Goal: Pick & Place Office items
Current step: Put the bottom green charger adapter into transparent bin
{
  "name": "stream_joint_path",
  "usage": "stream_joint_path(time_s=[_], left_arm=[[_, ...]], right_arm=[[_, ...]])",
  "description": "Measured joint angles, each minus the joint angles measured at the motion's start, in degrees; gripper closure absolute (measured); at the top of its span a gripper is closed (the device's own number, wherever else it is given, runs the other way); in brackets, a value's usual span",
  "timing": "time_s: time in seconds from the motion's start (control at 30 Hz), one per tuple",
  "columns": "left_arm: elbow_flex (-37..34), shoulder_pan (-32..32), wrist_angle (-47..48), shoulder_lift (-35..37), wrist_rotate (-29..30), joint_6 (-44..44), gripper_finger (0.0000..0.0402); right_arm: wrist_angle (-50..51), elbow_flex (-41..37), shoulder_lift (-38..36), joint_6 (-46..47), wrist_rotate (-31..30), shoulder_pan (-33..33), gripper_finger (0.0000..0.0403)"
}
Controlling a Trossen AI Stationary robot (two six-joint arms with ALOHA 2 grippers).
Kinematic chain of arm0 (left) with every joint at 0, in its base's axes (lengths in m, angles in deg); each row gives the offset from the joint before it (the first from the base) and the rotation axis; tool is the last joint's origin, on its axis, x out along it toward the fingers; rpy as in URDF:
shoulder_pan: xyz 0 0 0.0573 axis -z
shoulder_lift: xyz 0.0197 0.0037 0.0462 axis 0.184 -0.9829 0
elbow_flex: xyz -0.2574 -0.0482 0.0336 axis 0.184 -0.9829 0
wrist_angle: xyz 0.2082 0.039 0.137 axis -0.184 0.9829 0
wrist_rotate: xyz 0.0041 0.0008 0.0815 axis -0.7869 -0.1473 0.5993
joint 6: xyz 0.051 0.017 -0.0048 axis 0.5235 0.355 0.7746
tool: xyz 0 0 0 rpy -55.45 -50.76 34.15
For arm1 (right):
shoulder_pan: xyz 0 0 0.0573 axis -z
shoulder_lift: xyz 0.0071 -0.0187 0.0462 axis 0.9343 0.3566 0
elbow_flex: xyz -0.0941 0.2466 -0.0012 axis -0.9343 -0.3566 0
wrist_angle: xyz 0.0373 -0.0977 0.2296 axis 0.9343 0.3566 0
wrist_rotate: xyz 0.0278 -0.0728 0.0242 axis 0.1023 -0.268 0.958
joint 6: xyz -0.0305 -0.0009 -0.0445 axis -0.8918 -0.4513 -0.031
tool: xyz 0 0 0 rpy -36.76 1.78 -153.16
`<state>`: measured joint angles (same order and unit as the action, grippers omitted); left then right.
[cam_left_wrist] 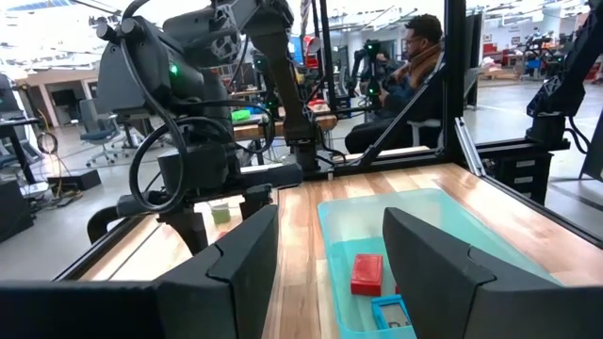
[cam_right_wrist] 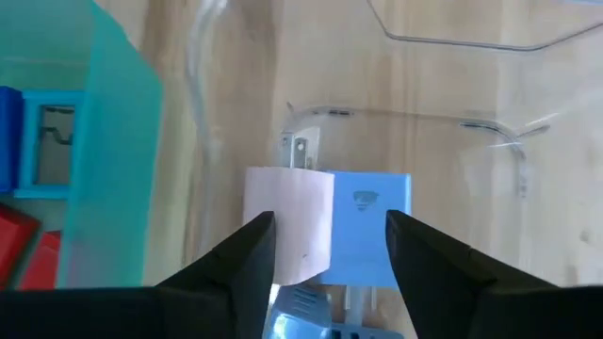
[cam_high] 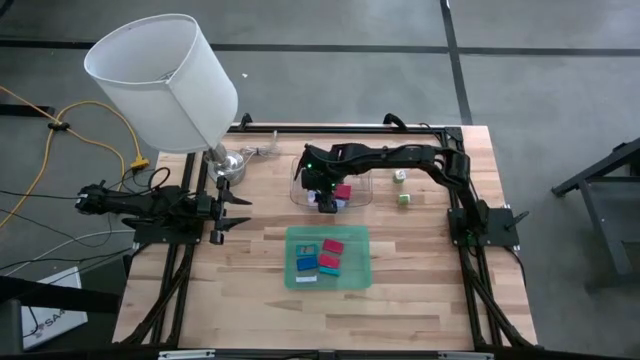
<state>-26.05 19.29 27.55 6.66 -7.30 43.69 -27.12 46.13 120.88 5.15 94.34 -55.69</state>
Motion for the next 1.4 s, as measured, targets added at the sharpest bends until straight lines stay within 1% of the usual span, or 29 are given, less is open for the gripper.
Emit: stream_joint_path(time_s=[0.1,0.27,0.4,0.53,0.8,0.97,1.13,1.27,1.4], left_arm=[[0.0,0.0,0.0,0.0,0.0,0.0,0.0215],[0.0,0.0,0.0,0.0,0.0,0.0,0.0215],[0.0,0.0,0.0,0.0,0.0,0.0,0.0215],[0.0,0.0,0.0,0.0,0.0,0.0,0.0215],[0.0,0.0,0.0,0.0,0.0,0.0,0.0215],[0.0,0.0,0.0,0.0,0.0,0.0,0.0215],[0.0,0.0,0.0,0.0,0.0,0.0,0.0215],[0.0,0.0,0.0,0.0,0.0,0.0,0.0215],[0.0,0.0,0.0,0.0,0.0,0.0,0.0215]], right_arm=[[1.0,-0.1,-1.3,0.0,-2.1,0.0,0.0213],[2.5,0.0,-6.0,0.1,-2.6,0.1,0.0211],[6.3,0.0,-9.1,0.3,-4.9,0.1,0.0211],[12.6,0.0,-12.7,2.6,-7.2,0.5,0.0211],[25.4,0.0,-17.5,9.6,-7.4,0.6,0.0211],[30.7,-0.5,-19.9,14.3,-8.1,0.5,0.0211],[31.3,-5.7,-25.2,17.9,-7.9,-0.1,0.0211],[28.2,-12.8,-30.5,20.9,-8.4,-1.1,0.0211],[23.6,-21.4,-36.3,24.0,-9.3,-2.5,0.0211]])
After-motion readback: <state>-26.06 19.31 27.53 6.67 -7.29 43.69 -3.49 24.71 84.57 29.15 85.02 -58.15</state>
